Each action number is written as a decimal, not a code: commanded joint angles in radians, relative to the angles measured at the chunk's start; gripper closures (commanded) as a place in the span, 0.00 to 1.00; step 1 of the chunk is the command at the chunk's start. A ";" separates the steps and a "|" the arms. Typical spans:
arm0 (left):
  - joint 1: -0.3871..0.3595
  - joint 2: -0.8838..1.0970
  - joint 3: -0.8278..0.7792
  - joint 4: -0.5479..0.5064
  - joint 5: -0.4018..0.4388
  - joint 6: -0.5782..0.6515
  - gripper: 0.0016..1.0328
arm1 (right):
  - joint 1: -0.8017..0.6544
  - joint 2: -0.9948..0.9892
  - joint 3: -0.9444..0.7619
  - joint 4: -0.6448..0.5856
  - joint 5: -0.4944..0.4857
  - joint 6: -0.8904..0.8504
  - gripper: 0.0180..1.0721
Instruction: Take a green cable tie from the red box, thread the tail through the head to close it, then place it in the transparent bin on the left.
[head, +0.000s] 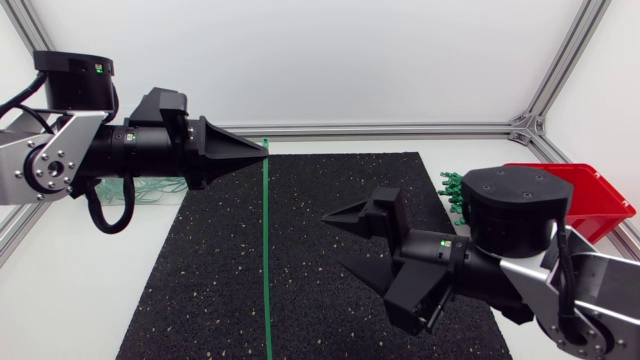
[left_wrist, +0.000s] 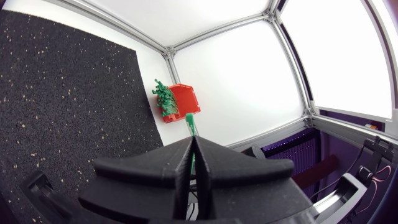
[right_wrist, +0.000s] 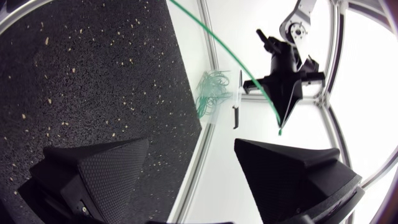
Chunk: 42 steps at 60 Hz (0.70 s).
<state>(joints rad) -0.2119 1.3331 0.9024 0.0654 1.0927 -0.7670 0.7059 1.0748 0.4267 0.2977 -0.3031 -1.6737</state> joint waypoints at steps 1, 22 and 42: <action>0.008 0.020 0.027 -0.001 0.018 -0.041 0.97 | 0.018 -0.009 -0.032 0.057 -0.014 -0.127 0.05; 0.023 0.060 0.032 0.007 0.016 -0.037 0.97 | 0.099 0.100 -0.160 0.382 -0.154 -0.231 0.05; 0.032 0.075 0.035 0.005 0.016 -0.026 0.97 | 0.208 0.220 -0.118 0.462 -0.186 -0.262 0.08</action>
<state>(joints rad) -0.1898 1.3914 0.9062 0.0643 1.0958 -0.7856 0.8867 1.2667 0.2871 0.7410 -0.4763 -1.9018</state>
